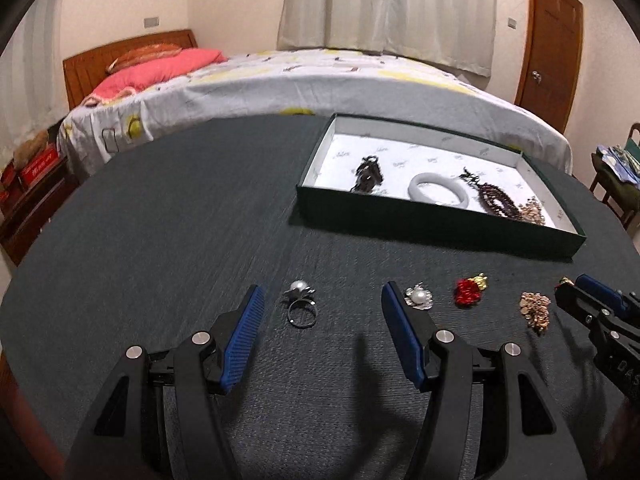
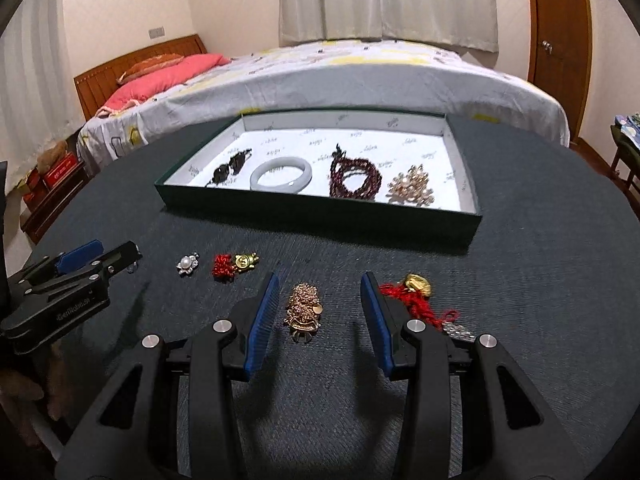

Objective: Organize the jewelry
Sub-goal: 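Grasp the gold filigree pendant with the right tool while the left tool grasps the silver ring, then carry the gold pendant with right tool while left tool carries silver ring into box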

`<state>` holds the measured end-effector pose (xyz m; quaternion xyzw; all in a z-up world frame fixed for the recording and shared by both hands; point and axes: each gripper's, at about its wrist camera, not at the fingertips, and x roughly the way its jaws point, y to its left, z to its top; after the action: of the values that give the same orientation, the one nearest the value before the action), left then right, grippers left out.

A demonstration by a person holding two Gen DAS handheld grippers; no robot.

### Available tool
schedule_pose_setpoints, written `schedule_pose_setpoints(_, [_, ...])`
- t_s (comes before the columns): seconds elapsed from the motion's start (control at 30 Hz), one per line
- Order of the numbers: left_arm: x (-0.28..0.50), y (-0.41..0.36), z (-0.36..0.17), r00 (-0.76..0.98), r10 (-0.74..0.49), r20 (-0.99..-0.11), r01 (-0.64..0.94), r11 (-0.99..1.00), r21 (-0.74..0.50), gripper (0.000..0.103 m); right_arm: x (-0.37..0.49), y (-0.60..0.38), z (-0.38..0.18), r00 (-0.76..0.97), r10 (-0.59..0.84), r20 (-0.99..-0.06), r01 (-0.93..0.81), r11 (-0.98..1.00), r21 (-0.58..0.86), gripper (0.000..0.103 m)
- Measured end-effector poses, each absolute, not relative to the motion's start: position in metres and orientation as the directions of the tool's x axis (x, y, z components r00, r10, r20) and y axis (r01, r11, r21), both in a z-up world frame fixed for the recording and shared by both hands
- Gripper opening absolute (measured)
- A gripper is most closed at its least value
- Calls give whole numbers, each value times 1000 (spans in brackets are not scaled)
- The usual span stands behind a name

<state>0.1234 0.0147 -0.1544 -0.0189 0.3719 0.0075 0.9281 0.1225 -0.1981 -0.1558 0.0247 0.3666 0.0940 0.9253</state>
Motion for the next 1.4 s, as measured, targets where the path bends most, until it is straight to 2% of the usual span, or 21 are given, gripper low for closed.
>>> schedule_pose_setpoints(0.33, [130, 24, -162, 694, 2, -720, -54, 997, -49, 60, 146, -184, -176, 619, 192, -762, -186, 978, 96, 42])
schedule_pose_setpoints(0.43, [131, 22, -162, 689, -1, -725, -48, 998, -48, 60, 144, -183, -175, 621, 182, -763, -191, 978, 77, 40])
schedule_pose_setpoints(0.5, [131, 22, -163, 685, -5, -729, -47, 998, -51, 60, 143, -183, -176, 623, 164, -765, -190, 980, 56, 26])
schedule_pose_setpoints(0.6, [132, 22, -162, 683, -6, -730, -48, 997, -53, 60, 141, -183, -175, 618, 173, -767, -208, 977, 53, 14])
schedule_pose_setpoints(0.93, [142, 26, -161, 670, -11, -742, -52, 997, -62, 59, 137, -190, -162, 646, 186, -740, -203, 977, 68, 10])
schedule_pose_setpoints(1.03, [145, 25, -163, 656, -19, -755, -41, 997, -61, 51, 136, -192, -162, 647, 191, -738, -200, 977, 78, 10])
schedule_pose_setpoints(1.1, [147, 25, -167, 640, -36, -767, -28, 997, -70, 38, 136, -193, -162, 644, 197, -740, -200, 976, 85, 10])
schedule_pose_setpoints(1.13, [148, 25, -169, 631, -45, -774, -23, 997, -77, 35, 137, -193, -162, 642, 200, -740, -200, 976, 90, 10])
schedule_pose_setpoints(1.4, [147, 26, -171, 637, -60, -769, -7, 997, -83, 23, 137, -196, -164, 637, 212, -741, -198, 974, 108, 10])
